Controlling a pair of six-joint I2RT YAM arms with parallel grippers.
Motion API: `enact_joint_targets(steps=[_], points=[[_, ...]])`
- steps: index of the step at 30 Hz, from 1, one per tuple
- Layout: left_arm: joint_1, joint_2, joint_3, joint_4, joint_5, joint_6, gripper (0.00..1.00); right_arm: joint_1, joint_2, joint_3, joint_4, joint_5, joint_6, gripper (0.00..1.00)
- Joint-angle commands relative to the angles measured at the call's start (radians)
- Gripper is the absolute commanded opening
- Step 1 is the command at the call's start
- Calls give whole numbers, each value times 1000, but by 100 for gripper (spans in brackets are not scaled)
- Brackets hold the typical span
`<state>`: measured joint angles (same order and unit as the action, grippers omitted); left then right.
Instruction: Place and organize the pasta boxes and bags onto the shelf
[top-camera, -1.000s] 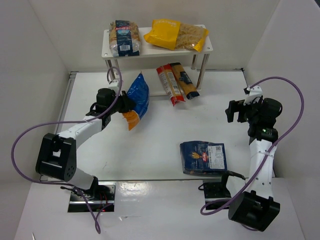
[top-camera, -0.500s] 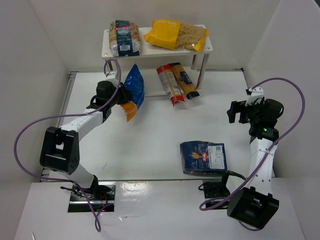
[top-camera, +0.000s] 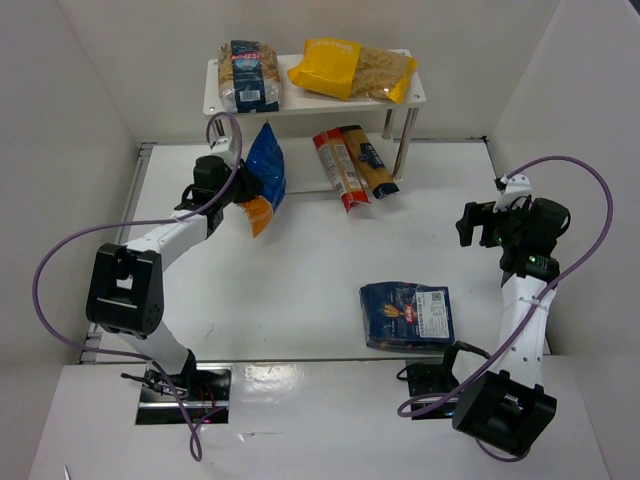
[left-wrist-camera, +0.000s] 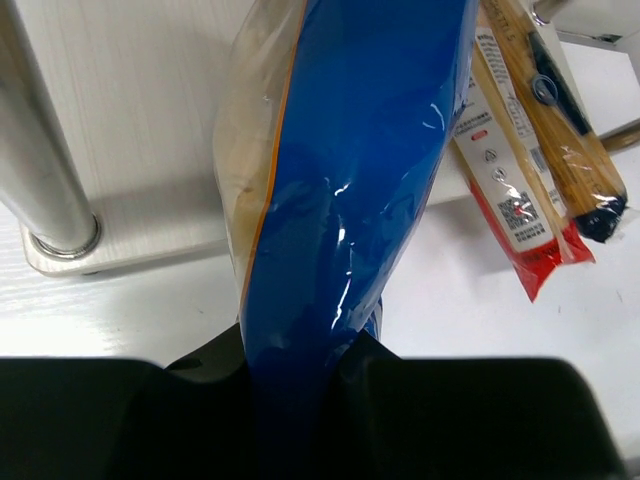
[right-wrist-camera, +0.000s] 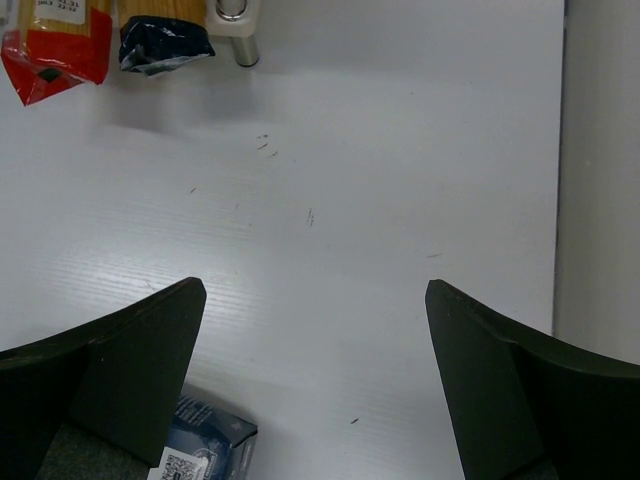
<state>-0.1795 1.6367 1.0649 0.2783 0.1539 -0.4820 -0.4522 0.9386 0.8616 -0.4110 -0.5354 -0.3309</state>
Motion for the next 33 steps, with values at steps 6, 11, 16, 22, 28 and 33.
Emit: enact_joint_targets(steps=[6, 11, 16, 22, 28, 33], points=[[5, 17, 138, 217, -7, 46, 0, -22, -20, -10, 23, -18, -17, 99], [-5, 47, 197, 174, 3, 82, 0, -22, -20, -10, 23, -18, -17, 99], [-5, 68, 243, 139, -19, 82, 0, -22, -20, -10, 23, -28, -17, 99], [-14, 100, 273, 111, -28, 72, 0, -22, -29, -10, 23, -28, -17, 99], [-14, 109, 282, 111, -28, 72, 0, -22, -29, -10, 23, -28, -17, 99], [-14, 133, 293, 102, -28, 82, 0, -22, -29, -10, 23, -28, -17, 99]])
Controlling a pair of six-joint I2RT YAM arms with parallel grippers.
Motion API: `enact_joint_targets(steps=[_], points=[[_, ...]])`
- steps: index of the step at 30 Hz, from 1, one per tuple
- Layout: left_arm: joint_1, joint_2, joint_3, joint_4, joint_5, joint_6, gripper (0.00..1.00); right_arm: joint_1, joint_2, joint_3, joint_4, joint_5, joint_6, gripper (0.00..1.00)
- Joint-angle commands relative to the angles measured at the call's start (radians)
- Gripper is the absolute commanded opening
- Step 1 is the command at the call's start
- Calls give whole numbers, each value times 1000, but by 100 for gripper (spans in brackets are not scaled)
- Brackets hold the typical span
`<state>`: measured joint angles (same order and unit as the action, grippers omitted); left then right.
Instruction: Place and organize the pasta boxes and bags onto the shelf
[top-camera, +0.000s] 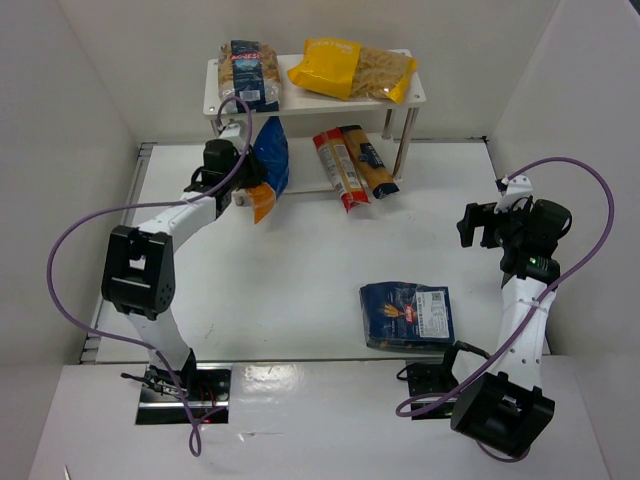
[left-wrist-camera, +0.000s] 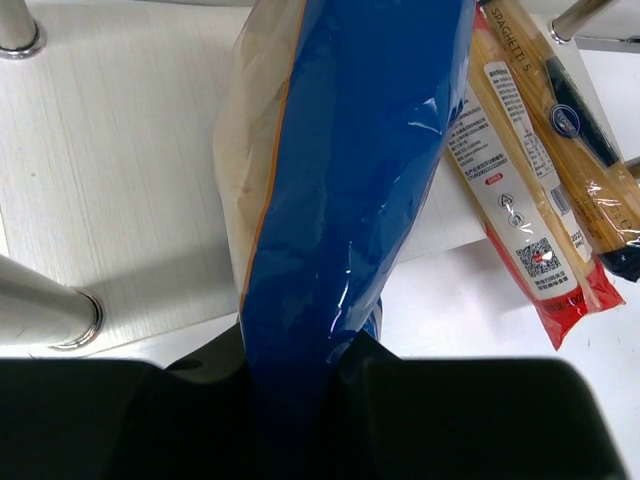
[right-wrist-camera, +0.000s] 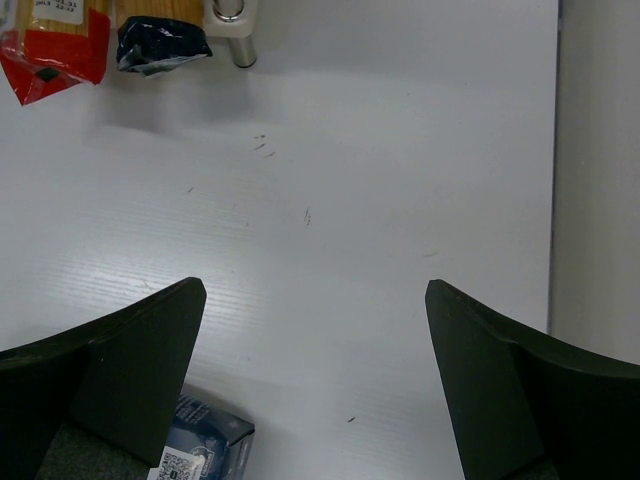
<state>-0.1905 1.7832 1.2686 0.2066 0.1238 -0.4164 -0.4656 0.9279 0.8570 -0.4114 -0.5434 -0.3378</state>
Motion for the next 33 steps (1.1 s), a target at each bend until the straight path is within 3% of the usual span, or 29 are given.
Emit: enact_joint_targets(steps=[1, 22, 33], points=[[-3, -4, 103, 174, 2, 16, 0, -8, -18, -6, 23, -20, -10, 99], [-12, 87, 236, 80, 11, 45, 0, -8, -37, -6, 23, -29, -20, 99], [-79, 96, 279, 27, -47, 142, 0, -8, -37, -6, 23, -29, -20, 99]])
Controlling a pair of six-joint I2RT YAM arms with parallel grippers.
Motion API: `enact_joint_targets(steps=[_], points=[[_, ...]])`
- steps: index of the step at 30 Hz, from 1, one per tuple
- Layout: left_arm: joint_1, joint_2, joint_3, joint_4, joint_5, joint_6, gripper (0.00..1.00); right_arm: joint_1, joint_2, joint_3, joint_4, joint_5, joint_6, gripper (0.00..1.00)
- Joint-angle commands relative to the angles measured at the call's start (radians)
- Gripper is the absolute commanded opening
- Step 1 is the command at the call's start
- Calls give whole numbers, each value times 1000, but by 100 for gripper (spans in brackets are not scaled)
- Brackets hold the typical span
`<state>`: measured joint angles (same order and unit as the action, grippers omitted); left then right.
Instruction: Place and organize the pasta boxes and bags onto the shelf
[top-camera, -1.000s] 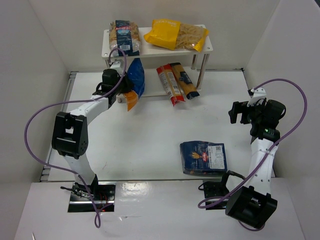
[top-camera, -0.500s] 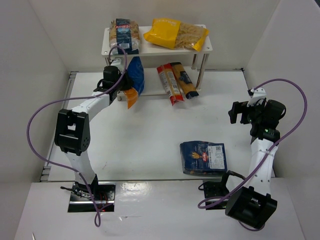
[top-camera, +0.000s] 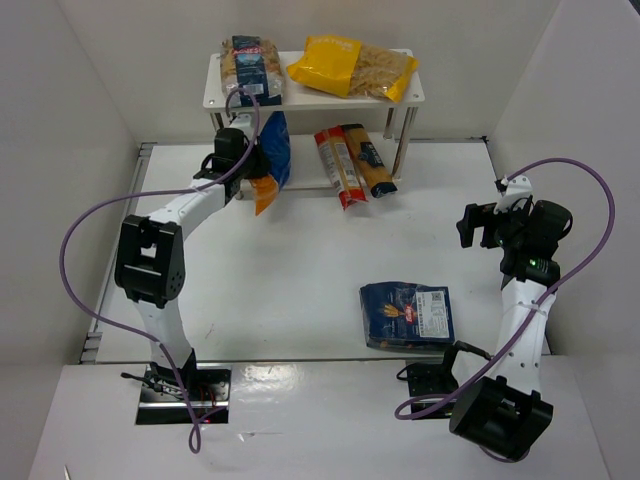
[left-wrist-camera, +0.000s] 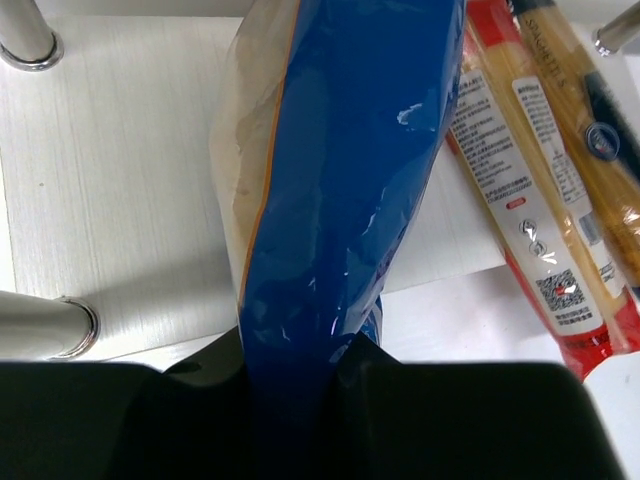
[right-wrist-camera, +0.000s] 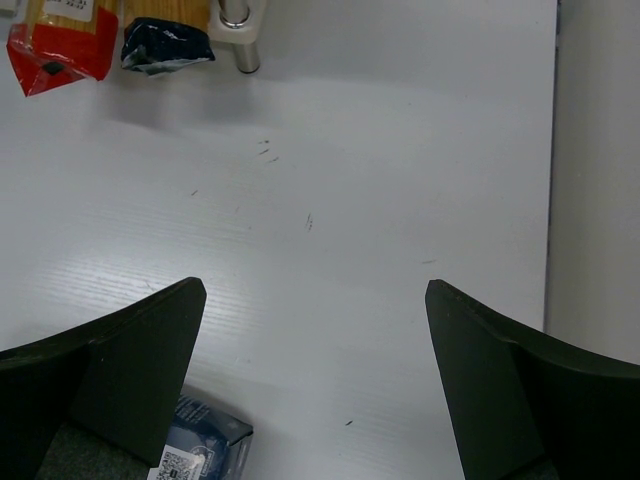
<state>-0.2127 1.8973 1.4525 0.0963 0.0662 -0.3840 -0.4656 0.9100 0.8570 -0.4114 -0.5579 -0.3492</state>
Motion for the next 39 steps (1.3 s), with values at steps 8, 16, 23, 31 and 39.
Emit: enact_joint_targets(steps=[8, 16, 23, 31, 39], points=[[-68, -27, 104, 118, -29, 131, 0, -8, -28, -6, 23, -23, -8, 99], [-68, -27, 105, 100, -63, 122, 0, -8, -28, -15, 23, -23, -8, 99], [-68, -18, 117, 91, -83, 112, 4, -8, -37, -15, 23, -23, -8, 99], [-68, -9, 115, 80, -173, 94, 4, -8, -37, -15, 23, -23, -8, 99], [-68, -9, 115, 80, -216, 125, 0, -8, -37, -15, 23, -23, -8, 99]])
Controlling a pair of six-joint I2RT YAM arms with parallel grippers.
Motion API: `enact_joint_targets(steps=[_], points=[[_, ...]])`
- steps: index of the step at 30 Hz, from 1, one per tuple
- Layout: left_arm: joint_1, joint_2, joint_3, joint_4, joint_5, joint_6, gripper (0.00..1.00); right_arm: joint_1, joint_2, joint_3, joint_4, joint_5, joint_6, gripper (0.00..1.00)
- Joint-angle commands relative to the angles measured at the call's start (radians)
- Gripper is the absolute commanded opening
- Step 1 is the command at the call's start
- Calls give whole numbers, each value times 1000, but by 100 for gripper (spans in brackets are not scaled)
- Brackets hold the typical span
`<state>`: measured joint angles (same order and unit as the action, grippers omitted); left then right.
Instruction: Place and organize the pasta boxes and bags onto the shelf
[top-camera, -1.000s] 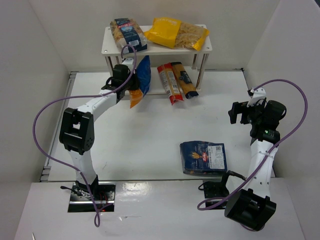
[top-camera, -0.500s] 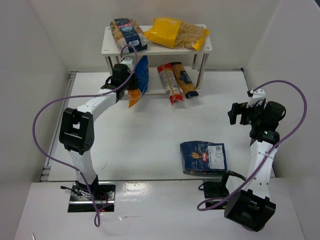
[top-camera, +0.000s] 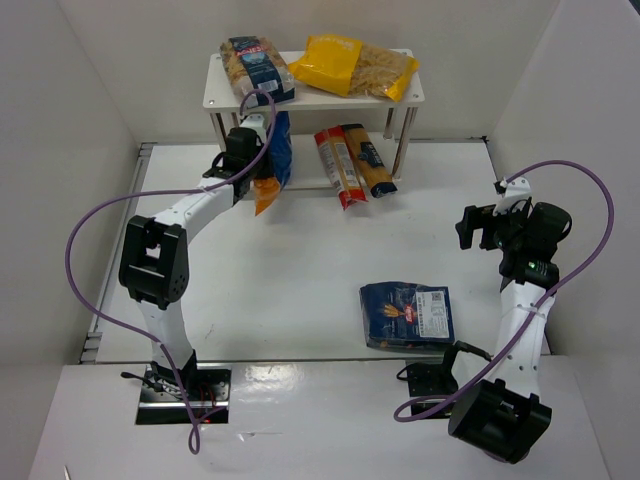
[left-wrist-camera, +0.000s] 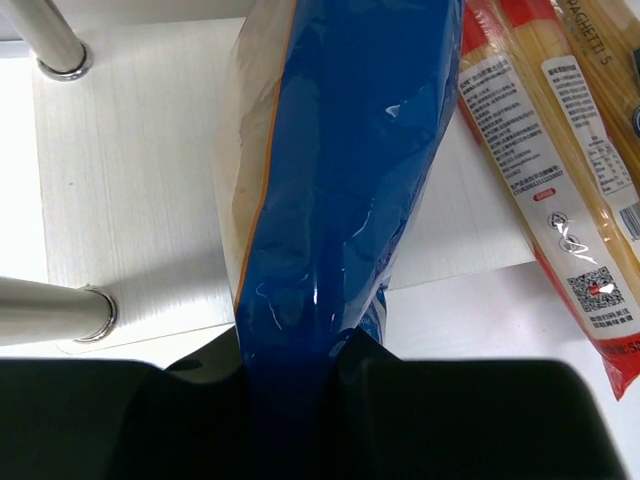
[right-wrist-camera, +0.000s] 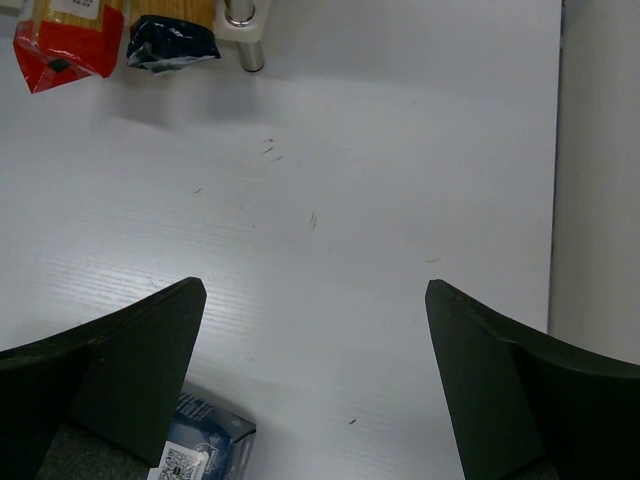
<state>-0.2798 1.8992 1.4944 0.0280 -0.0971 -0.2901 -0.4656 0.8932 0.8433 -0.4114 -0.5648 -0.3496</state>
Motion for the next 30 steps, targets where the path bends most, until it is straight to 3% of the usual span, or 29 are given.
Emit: enact_joint_targets(steps=[1, 9, 17, 23, 30], points=[[-1, -11, 61, 148, -65, 41, 0, -8, -20, -1, 23, -17, -8, 99], [-1, -109, -77, 211, -105, 135, 0, -8, -30, -1, 14, -37, -8, 99], [-90, -227, -238, 277, -222, 302, 0, -8, -68, -1, 5, -67, -8, 99], [-140, -215, -229, 267, -352, 420, 0, -8, -86, -1, -4, -79, -17, 99], [-190, -129, -148, 340, -521, 678, 0, -8, -96, -1, -4, -90, -17, 99]])
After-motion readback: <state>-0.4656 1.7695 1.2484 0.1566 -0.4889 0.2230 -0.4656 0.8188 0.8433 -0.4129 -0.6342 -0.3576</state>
